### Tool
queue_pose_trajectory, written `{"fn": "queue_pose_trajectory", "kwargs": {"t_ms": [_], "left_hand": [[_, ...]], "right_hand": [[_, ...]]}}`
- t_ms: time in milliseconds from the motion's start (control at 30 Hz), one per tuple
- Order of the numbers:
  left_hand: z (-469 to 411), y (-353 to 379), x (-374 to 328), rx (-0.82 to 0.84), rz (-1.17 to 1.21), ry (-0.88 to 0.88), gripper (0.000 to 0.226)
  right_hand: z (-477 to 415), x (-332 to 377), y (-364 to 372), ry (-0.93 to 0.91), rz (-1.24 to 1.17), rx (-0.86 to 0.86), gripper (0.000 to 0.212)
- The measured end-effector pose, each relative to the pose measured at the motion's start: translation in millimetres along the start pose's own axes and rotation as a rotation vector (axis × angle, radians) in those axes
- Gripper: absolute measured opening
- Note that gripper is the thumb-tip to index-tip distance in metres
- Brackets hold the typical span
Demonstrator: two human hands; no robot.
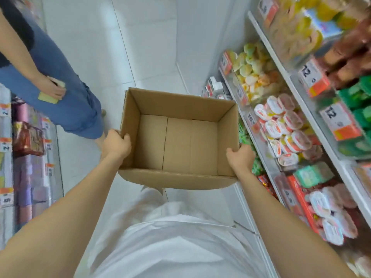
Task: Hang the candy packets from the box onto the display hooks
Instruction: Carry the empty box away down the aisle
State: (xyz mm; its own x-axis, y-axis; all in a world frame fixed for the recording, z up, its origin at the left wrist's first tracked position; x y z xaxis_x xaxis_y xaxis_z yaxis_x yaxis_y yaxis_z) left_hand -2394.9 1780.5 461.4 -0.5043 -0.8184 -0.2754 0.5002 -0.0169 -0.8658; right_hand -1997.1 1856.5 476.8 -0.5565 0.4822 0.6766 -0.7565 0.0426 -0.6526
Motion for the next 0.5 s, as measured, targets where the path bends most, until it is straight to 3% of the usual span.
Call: {"fn": "queue_pose_trajectory", "kwargs": {"t_ms": [233,500], "left_hand": [[-222,-60,-115,0.026,0.022,0.047,0.032],[-421,-111,-238,0.093,-0.071,0.129,0.028]], "right_hand": [[-125,160,107,0.027,-0.02,-0.054,0.011],[-230,285,206,0.198,-0.071,-0.115,0.013]]}}
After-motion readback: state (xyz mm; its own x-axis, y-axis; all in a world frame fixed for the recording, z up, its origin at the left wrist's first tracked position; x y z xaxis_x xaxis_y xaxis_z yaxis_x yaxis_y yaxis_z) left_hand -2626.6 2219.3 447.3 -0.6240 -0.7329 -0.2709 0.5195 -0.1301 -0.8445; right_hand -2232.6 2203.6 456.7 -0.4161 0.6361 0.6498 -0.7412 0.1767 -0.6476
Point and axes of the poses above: each hand's wrist, its own z-axis away from the middle knuckle, its own y-axis out of the palm, x = y × z, the point moved 1 cm from there along -z, towards the middle knuckle, and after that the axes turned 12 degrees about -z, right-handed, at the moved point
